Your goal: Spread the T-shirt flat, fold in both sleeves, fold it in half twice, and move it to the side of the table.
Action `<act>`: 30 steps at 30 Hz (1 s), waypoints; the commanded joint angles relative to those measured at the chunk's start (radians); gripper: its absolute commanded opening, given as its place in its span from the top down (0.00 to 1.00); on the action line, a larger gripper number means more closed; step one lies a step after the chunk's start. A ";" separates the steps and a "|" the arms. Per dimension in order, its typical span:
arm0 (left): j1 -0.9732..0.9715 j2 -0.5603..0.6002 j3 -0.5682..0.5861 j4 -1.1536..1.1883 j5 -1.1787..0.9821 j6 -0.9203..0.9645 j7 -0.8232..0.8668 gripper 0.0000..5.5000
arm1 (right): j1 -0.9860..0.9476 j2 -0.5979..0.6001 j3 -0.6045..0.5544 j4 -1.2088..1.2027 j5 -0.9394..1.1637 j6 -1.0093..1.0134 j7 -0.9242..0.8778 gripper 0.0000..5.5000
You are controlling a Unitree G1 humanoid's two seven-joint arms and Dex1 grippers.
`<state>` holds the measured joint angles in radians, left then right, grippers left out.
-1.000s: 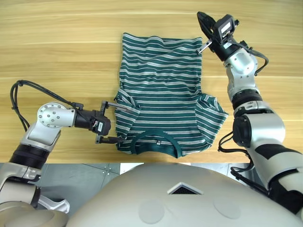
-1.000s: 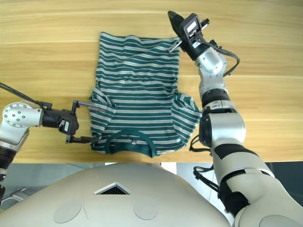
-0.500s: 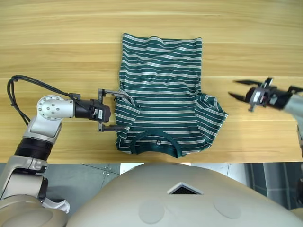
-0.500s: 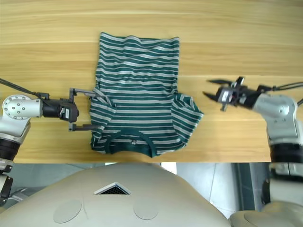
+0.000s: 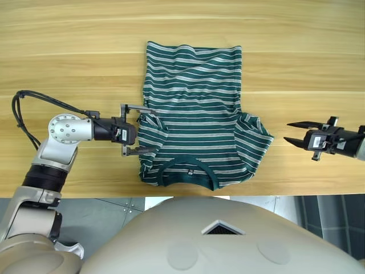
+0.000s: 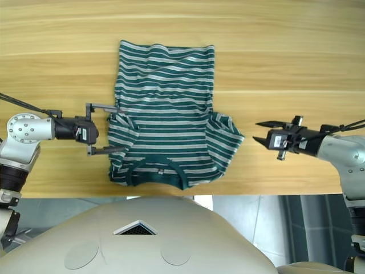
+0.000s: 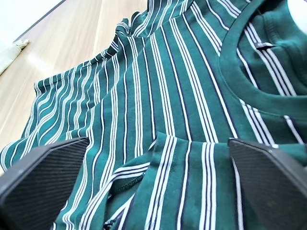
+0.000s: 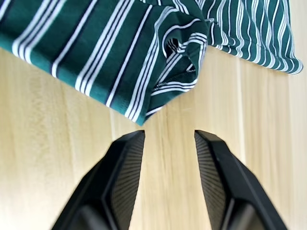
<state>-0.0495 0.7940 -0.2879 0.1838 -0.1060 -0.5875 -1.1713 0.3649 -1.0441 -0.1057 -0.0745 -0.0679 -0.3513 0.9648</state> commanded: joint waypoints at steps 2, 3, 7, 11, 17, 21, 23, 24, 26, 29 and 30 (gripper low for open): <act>-0.032 -0.006 0.004 -0.010 0.013 0.005 0.004 0.02 | 0.001 0.020 0.049 -0.002 -0.022 0.008 -0.005 0.65; -0.036 -0.010 -0.001 -0.008 0.014 0.004 0.004 0.02 | -0.004 0.029 0.062 0.008 -0.029 0.007 -0.011 0.65; -0.045 -0.021 -0.004 0.001 0.020 -0.004 0.006 0.02 | -0.029 0.056 0.115 0.058 -0.061 -0.005 -0.028 0.65; -0.046 -0.021 -0.002 -0.003 0.017 -0.005 0.008 0.02 | -0.041 0.061 0.137 0.091 -0.074 -0.018 -0.038 0.65; -0.041 -0.023 -0.004 -0.014 0.020 -0.005 0.013 0.02 | -0.067 0.069 0.166 0.148 -0.094 -0.037 -0.062 0.65; -0.044 -0.027 -0.005 -0.011 0.024 -0.005 0.020 0.02 | -0.088 0.075 0.184 0.172 -0.099 -0.047 -0.076 0.72; -0.046 -0.029 -0.005 -0.011 0.027 -0.005 0.023 0.02 | -0.093 0.080 0.194 0.178 -0.103 -0.053 -0.084 0.79; -0.046 -0.029 -0.005 -0.011 0.027 -0.005 0.024 0.02 | -0.094 0.083 0.200 0.178 -0.103 -0.055 -0.087 0.83; -0.046 -0.029 -0.006 -0.013 0.028 -0.006 0.026 0.02 | -0.099 0.089 0.214 0.181 -0.108 -0.060 -0.092 0.89; -0.045 -0.030 -0.004 -0.015 0.029 -0.006 0.028 0.02 | -0.112 0.096 0.231 0.198 -0.114 -0.066 -0.097 1.00; -0.045 -0.030 -0.003 -0.015 0.030 -0.006 0.029 0.02 | -0.115 0.098 0.236 0.202 -0.114 -0.068 -0.097 1.00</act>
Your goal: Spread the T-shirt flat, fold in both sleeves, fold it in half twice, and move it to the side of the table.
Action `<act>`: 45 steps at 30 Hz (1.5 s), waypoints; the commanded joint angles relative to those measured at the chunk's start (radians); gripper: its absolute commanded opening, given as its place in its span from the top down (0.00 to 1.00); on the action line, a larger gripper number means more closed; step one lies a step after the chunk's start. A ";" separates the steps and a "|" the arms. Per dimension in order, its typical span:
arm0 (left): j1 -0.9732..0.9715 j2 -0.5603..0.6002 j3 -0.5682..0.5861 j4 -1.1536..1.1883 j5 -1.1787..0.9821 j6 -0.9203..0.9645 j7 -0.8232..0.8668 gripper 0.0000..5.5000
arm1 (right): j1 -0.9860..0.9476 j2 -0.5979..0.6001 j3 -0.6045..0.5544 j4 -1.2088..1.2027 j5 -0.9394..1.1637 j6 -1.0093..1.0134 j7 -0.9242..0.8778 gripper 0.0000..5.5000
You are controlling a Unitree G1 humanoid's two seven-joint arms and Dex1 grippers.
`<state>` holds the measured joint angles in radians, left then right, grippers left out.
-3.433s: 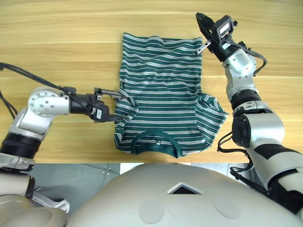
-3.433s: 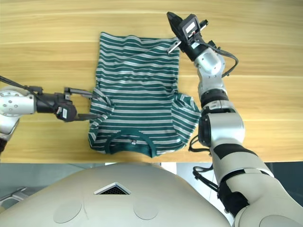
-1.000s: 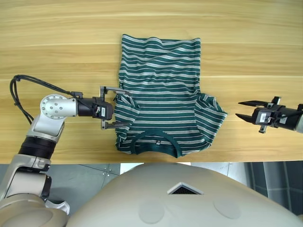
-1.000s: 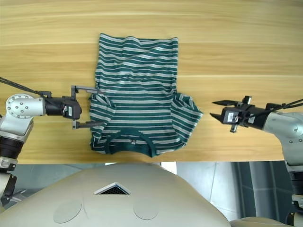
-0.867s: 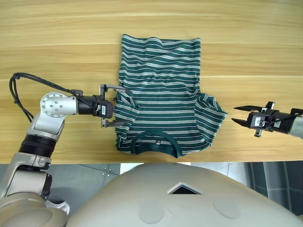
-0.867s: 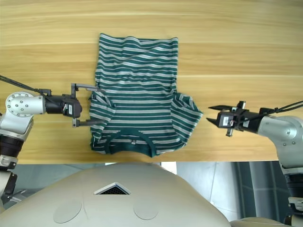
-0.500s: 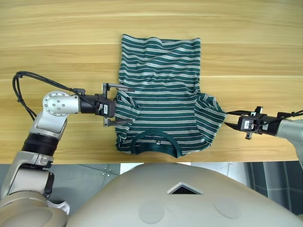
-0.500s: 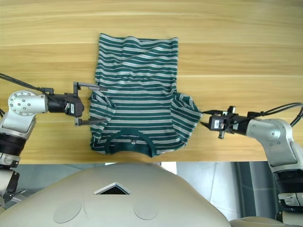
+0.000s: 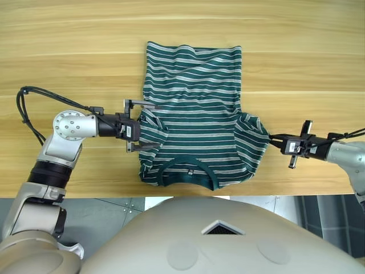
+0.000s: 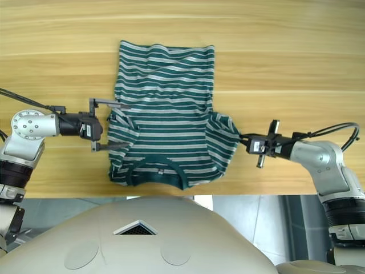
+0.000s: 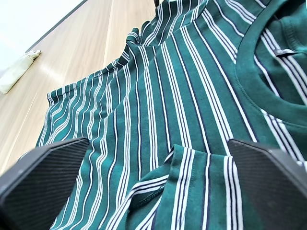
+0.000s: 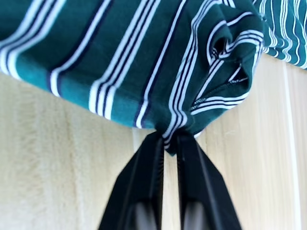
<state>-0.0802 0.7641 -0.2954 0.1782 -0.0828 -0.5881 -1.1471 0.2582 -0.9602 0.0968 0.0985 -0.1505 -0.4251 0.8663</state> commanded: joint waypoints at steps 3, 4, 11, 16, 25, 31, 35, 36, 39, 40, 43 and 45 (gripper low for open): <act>-0.013 -0.001 0.005 -0.011 0.007 -0.004 0.006 0.02 | -0.015 0.014 0.044 0.037 -0.030 -0.001 -0.001 1.00; -0.013 -0.001 0.005 -0.012 0.007 -0.004 0.006 0.02 | -0.017 0.013 0.047 0.040 -0.029 -0.003 -0.003 1.00; -0.016 -0.007 0.005 -0.009 0.012 -0.005 0.013 0.02 | -0.083 0.006 0.046 0.159 -0.039 -0.009 -0.038 1.00; -0.020 -0.013 0.004 -0.003 0.016 -0.006 0.016 0.02 | -0.140 -0.001 0.039 0.274 -0.025 -0.036 -0.039 1.00; -0.031 -0.021 0.006 0.011 0.024 -0.012 0.018 0.02 | -0.134 -0.021 0.021 0.247 0.022 -0.069 -0.020 1.00; -0.044 -0.028 0.003 0.025 0.029 -0.019 0.022 0.02 | -0.087 -0.046 -0.028 0.013 0.167 -0.060 0.070 1.00; -0.051 -0.036 -0.006 0.032 0.034 -0.024 0.023 0.02 | -0.137 -0.019 0.007 -0.009 0.163 -0.044 0.100 1.00; -0.051 -0.036 -0.007 0.033 0.034 -0.023 0.024 0.02 | -0.156 -0.007 0.021 -0.006 0.155 -0.041 0.105 1.00; -0.051 -0.036 -0.009 0.035 0.035 -0.025 0.022 0.02 | -0.196 0.020 0.051 0.016 0.119 -0.030 0.102 1.00; -0.050 -0.036 -0.009 0.036 0.036 -0.026 0.022 0.02 | -0.209 0.026 0.061 0.033 0.098 -0.028 0.096 1.00; -0.050 -0.036 -0.010 0.043 0.046 -0.028 0.027 0.02 | -0.235 0.028 0.071 0.081 0.039 -0.023 0.067 1.00; -0.048 -0.035 -0.009 0.044 0.050 -0.030 0.030 0.02 | -0.238 0.020 0.060 0.095 0.020 -0.019 0.056 1.00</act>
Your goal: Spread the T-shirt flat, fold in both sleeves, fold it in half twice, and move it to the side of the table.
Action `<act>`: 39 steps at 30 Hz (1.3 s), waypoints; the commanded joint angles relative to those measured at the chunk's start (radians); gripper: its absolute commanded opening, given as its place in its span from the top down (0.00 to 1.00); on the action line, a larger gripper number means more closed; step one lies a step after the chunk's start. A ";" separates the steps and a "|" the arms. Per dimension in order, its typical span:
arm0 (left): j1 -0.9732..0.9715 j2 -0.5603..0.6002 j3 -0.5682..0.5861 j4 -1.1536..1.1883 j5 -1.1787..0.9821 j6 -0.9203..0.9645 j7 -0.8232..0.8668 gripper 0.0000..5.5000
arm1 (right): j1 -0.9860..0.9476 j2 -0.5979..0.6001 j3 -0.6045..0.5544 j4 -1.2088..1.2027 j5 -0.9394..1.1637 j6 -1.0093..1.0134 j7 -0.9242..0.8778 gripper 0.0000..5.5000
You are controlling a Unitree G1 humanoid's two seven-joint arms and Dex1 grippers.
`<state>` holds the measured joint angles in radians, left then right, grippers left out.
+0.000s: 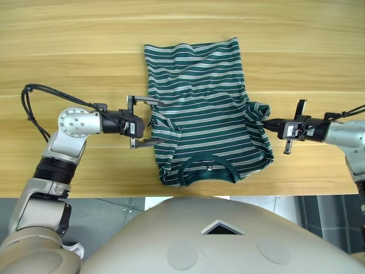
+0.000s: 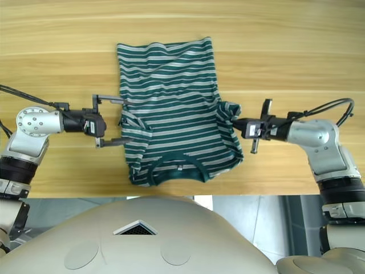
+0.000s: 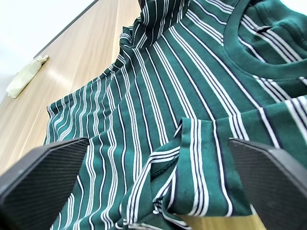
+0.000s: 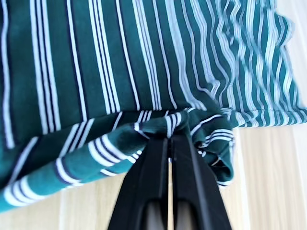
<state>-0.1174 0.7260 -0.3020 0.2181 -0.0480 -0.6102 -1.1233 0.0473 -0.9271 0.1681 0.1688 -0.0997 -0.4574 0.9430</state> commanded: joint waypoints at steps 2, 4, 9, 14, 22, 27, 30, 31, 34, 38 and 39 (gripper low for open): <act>-0.010 0.003 -0.002 0.004 0.017 -0.009 0.006 0.02 | -0.014 -0.024 -0.028 0.019 -0.029 0.010 -0.025 1.00; -0.011 0.002 -0.003 0.005 0.019 -0.010 0.007 0.02 | 0.000 -0.037 -0.046 0.000 -0.023 0.011 -0.030 1.00; -0.006 0.004 -0.003 -0.002 0.018 -0.009 0.007 0.02 | 0.026 -0.064 -0.101 -0.062 -0.011 0.017 -0.039 1.00; -0.002 0.004 -0.005 -0.008 0.015 -0.009 0.004 0.02 | 0.035 -0.082 -0.132 -0.116 -0.016 0.044 -0.031 1.00; -0.001 0.004 -0.006 -0.009 0.015 -0.011 0.006 0.02 | 0.001 -0.055 -0.054 -0.220 -0.024 0.070 0.018 1.00; -0.004 0.001 -0.008 -0.007 0.014 -0.012 0.005 0.02 | -0.032 -0.029 0.032 -0.243 -0.034 0.065 0.063 1.00; -0.004 0.002 -0.009 -0.007 0.015 -0.012 0.004 0.02 | -0.060 -0.009 0.077 -0.236 -0.048 0.065 0.088 1.00; -0.006 0.001 -0.009 -0.006 0.015 -0.012 0.004 0.02 | -0.072 0.000 0.093 -0.230 -0.053 0.066 0.095 1.00; -0.011 -0.003 -0.011 -0.002 0.016 -0.012 0.003 0.02 | -0.112 0.033 0.138 -0.208 -0.064 0.066 0.113 1.00; -0.012 -0.006 -0.014 -0.005 0.017 -0.009 0.003 0.02 | -0.169 0.072 0.178 -0.164 -0.077 0.068 0.124 1.00; -0.011 -0.006 -0.014 -0.007 0.017 -0.009 0.003 0.02 | -0.179 0.078 0.187 -0.155 -0.081 0.068 0.127 1.00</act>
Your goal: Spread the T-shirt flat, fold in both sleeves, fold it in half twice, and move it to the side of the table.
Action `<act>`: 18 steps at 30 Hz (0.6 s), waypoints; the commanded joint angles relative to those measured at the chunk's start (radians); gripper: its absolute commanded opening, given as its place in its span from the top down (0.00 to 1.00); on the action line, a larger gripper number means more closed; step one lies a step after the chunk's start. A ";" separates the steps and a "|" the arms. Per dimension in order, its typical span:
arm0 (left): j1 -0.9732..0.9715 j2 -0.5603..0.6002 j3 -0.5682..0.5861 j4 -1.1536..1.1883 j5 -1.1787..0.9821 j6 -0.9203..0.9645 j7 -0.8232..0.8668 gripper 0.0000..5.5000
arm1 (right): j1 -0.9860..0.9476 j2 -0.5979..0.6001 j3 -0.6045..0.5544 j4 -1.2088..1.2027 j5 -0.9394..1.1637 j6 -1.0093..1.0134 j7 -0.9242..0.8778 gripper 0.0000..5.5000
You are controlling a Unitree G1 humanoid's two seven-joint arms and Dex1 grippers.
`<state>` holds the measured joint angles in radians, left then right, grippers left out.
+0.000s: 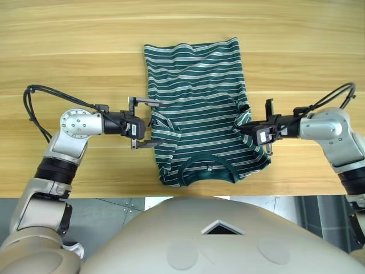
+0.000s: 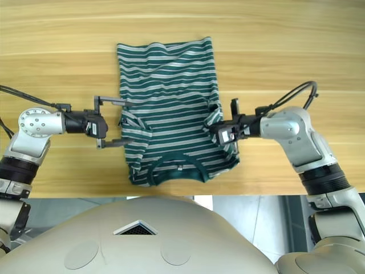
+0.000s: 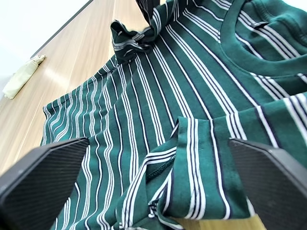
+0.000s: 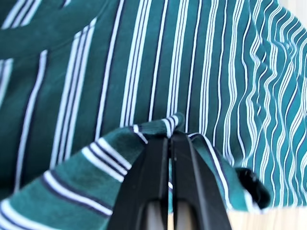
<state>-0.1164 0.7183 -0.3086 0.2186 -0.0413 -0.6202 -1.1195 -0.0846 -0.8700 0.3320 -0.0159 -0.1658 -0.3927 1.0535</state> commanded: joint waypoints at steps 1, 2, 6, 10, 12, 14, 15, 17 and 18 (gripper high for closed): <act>-0.011 0.002 -0.007 -0.010 0.010 0.002 -0.001 0.02 | -0.056 0.027 0.032 0.036 -0.019 0.003 0.021 1.00; -0.011 0.003 -0.007 -0.011 0.009 0.002 -0.002 0.02 | -0.063 0.032 0.041 0.041 -0.023 0.003 0.025 1.00; -0.012 0.002 -0.007 -0.010 0.009 0.003 -0.002 0.02 | -0.086 0.046 0.069 0.063 -0.037 0.002 0.042 1.00; -0.012 0.000 -0.008 -0.009 0.008 0.002 -0.002 0.02 | -0.101 0.055 0.092 0.082 -0.045 -0.002 0.056 1.00; -0.009 0.001 -0.008 -0.012 0.008 0.003 -0.003 0.02 | -0.105 0.060 0.101 0.084 -0.050 -0.002 0.060 1.00; -0.007 0.000 -0.009 -0.014 0.008 0.003 -0.002 0.02 | -0.110 0.069 0.107 0.088 -0.057 -0.002 0.060 1.00; -0.006 -0.001 -0.010 -0.015 0.009 0.004 -0.001 0.02 | -0.112 0.072 0.107 0.089 -0.058 -0.002 0.059 1.00; -0.004 -0.001 -0.011 -0.018 0.008 0.005 -0.002 0.02 | -0.112 0.075 0.107 0.084 -0.056 0.000 0.059 1.00; -0.003 -0.001 -0.011 -0.020 0.008 0.005 -0.002 0.02 | -0.113 0.076 0.106 0.082 -0.054 0.001 0.059 1.00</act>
<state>-0.1163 0.7155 -0.3096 0.2137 -0.0413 -0.6199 -1.1196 -0.1744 -0.8001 0.4394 0.0742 -0.2185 -0.3930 1.1108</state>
